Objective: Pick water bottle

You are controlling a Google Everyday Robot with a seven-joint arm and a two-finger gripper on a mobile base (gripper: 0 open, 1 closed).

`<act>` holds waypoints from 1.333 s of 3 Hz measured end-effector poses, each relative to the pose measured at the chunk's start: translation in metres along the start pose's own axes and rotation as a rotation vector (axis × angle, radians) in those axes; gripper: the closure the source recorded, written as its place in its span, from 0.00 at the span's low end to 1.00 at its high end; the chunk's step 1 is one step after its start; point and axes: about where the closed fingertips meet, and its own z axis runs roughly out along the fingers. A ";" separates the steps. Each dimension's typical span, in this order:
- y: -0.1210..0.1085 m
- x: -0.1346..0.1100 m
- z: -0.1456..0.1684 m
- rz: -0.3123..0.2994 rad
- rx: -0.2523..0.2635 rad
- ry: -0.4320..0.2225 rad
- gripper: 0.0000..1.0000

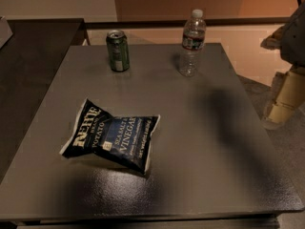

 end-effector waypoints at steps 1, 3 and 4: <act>0.000 0.000 0.000 0.000 0.000 0.000 0.00; -0.025 -0.009 0.002 0.007 0.008 -0.092 0.00; -0.047 -0.019 0.014 0.025 0.042 -0.185 0.00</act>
Offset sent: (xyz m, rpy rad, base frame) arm 0.0161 -0.0003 0.0014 0.0569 0.0094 0.0089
